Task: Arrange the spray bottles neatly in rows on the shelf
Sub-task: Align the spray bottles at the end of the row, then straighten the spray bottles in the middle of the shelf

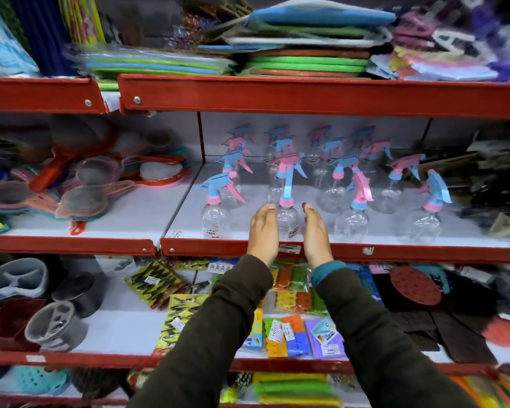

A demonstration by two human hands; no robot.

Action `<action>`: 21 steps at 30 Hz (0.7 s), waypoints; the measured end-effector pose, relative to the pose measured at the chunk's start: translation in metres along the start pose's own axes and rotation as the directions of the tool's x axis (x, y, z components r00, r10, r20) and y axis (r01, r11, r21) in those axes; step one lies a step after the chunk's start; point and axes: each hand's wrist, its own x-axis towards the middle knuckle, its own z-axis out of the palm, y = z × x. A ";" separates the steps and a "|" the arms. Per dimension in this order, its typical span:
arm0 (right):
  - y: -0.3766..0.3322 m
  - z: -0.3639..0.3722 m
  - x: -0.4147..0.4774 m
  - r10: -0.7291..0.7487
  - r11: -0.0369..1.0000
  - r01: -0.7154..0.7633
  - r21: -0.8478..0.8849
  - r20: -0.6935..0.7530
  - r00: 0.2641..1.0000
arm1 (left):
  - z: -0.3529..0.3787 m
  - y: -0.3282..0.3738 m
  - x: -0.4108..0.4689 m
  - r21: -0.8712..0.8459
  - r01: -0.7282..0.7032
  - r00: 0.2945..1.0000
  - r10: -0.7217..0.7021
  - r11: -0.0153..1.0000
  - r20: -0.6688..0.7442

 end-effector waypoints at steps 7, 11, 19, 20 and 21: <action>0.008 -0.005 0.015 0.069 0.997 -0.070 0.011 0.054 0.996 | 0.023 -0.039 0.055 -0.147 0.163 0.986 -0.154 0.976 0.071; 0.015 -0.011 0.002 0.085 0.996 -0.085 0.001 0.079 0.993 | 0.024 -0.034 0.059 -0.161 0.201 0.977 -0.185 0.966 0.107; 0.009 -0.015 0.004 0.063 0.997 -0.062 -0.054 0.024 0.998 | 0.013 0.001 0.016 -0.058 0.076 0.996 -0.078 0.995 -0.039; 0.007 -0.014 0.007 0.063 0.997 -0.061 -0.056 0.029 0.998 | 0.014 -0.005 0.017 -0.053 0.066 0.996 -0.069 0.996 -0.049; 0.008 -0.012 0.010 0.068 0.996 -0.065 -0.055 0.037 0.997 | 0.015 -0.007 0.015 -0.054 0.056 0.997 -0.059 0.997 -0.045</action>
